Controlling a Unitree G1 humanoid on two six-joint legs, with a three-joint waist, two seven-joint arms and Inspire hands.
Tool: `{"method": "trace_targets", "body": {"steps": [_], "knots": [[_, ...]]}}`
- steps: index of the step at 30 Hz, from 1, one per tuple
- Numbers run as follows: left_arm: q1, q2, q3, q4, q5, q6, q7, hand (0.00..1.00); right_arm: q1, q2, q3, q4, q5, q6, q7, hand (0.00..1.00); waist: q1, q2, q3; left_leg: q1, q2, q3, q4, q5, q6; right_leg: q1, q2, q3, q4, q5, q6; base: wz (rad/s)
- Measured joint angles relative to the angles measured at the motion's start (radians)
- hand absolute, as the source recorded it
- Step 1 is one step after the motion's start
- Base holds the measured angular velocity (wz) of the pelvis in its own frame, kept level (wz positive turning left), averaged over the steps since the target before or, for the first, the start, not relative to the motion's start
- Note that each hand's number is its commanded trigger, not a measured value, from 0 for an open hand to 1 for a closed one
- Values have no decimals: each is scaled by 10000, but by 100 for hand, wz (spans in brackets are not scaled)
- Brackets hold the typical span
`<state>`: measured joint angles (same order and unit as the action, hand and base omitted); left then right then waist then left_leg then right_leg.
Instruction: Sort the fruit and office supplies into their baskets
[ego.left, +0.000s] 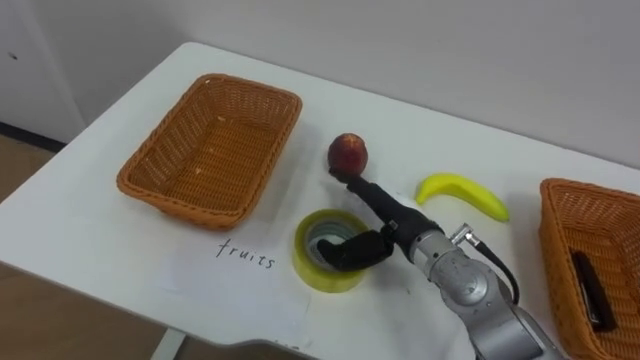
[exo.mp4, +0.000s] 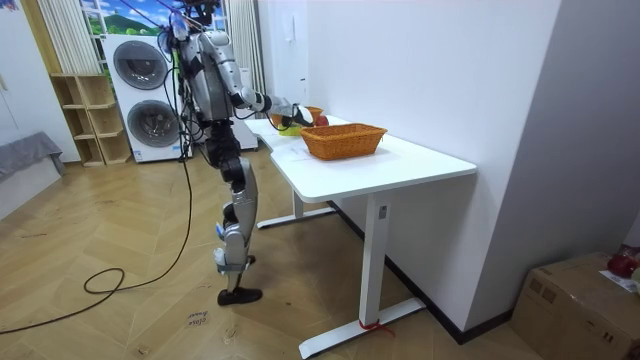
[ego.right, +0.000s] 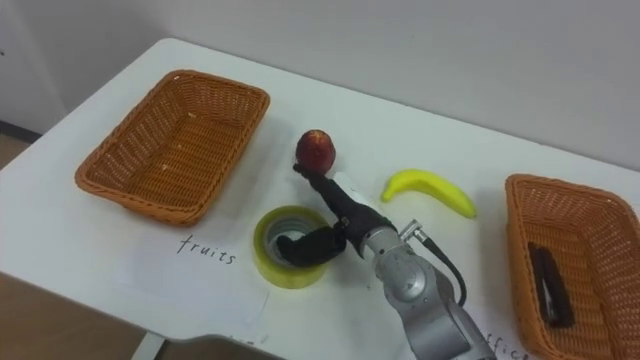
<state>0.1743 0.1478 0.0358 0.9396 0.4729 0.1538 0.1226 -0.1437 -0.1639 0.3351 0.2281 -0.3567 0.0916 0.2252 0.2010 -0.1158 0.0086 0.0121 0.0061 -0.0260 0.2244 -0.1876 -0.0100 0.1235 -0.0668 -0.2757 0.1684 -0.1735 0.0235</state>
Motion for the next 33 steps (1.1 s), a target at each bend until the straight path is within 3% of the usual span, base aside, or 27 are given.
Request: {"method": "trace_targets", "body": {"steps": [14,24,30,31,33], "knots": [[-23,279,423,14,294,24,-94,0,-231,-2,-133,-93,-459,226,1192,0,9,-253,2,82,0,-24,-41,1,2,73,4,-14,-3,0,0,0],[-38,274,435,11,292,539,-93,0,-324,-70,-334,-3,-454,721,1807,0,301,-360,-5,138,1,-56,14,-5,3,173,7,-28,-6,0,0,0],[-42,276,432,11,292,653,-94,0,-334,-70,-330,15,-456,872,1979,0,307,-421,-36,104,-1,-60,116,-8,3,188,8,-27,4,0,-1,0],[-42,276,432,11,292,663,-94,0,-334,-72,-331,17,-459,887,2004,100,307,-425,-36,108,-1,-61,121,-8,3,193,9,-25,5,0,-1,0],[-45,278,433,16,289,721,-91,0,-334,-69,-327,153,-456,916,2025,100,314,-426,-36,176,-1,-57,126,-12,7,204,8,-22,6,0,-1,0]]}}
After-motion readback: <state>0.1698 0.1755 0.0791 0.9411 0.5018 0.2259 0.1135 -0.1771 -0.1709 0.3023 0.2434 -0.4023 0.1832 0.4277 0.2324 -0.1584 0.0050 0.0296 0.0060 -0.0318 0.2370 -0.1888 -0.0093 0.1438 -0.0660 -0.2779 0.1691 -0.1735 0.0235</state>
